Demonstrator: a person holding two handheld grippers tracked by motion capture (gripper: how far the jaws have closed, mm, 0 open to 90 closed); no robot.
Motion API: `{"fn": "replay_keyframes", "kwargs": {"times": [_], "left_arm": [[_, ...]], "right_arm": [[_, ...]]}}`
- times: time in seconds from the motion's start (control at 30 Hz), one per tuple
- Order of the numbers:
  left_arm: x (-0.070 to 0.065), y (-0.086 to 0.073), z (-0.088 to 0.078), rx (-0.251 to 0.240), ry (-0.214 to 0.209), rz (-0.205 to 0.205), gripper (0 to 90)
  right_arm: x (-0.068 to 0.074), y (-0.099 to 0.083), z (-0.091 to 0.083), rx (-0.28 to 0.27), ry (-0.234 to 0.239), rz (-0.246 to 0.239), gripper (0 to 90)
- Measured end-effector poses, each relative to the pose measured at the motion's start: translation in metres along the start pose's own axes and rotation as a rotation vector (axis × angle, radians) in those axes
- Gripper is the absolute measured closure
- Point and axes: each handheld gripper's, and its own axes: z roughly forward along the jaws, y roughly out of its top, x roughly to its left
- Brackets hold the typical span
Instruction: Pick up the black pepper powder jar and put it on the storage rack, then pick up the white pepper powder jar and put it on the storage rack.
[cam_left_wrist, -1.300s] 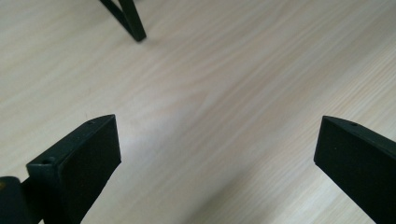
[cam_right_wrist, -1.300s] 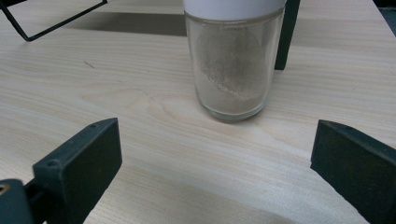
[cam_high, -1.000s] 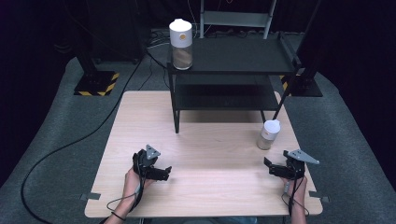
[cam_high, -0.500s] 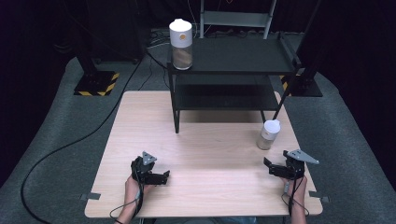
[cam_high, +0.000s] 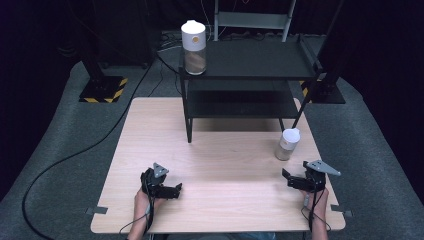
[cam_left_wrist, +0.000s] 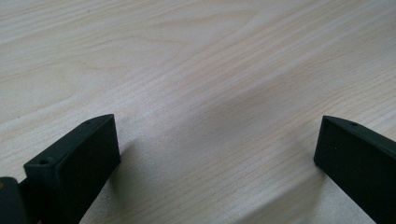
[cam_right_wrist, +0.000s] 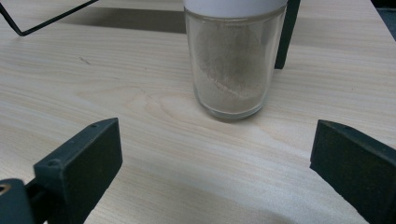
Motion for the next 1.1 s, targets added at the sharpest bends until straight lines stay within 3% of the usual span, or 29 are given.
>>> {"fn": "replay_keyframes", "kwargs": {"times": [0.57, 0.77, 0.97, 1.03, 1.07, 1.1], "left_arm": [[0.0, 0.0, 0.0, 0.001, 0.001, 0.002, 0.0], [0.0, 0.001, 0.001, 0.0, 0.005, -0.002, 0.0], [-0.001, 0.001, 0.001, 0.001, 0.008, -0.005, 0.0], [-0.001, 0.001, 0.001, 0.0, 0.009, -0.003, 0.1], [-0.001, 0.001, 0.001, 0.0, 0.009, -0.003, 0.1], [-0.001, 0.001, 0.0, 0.0, 0.009, -0.003, 0.1]], "right_arm": [[0.007, 0.003, 0.001, 0.016, -0.027, -0.021, 1.1], [0.013, 0.011, 0.005, 0.069, -0.028, -0.068, 0.5], [0.032, 0.016, 0.01, 0.107, -0.092, -0.128, 0.0], [0.026, 0.023, 0.013, 0.134, -0.049, -0.072, 0.0], [0.026, 0.025, 0.014, 0.127, -0.042, -0.052, 0.0], [0.031, 0.028, 0.015, 0.12, -0.063, -0.052, 0.0]]}}
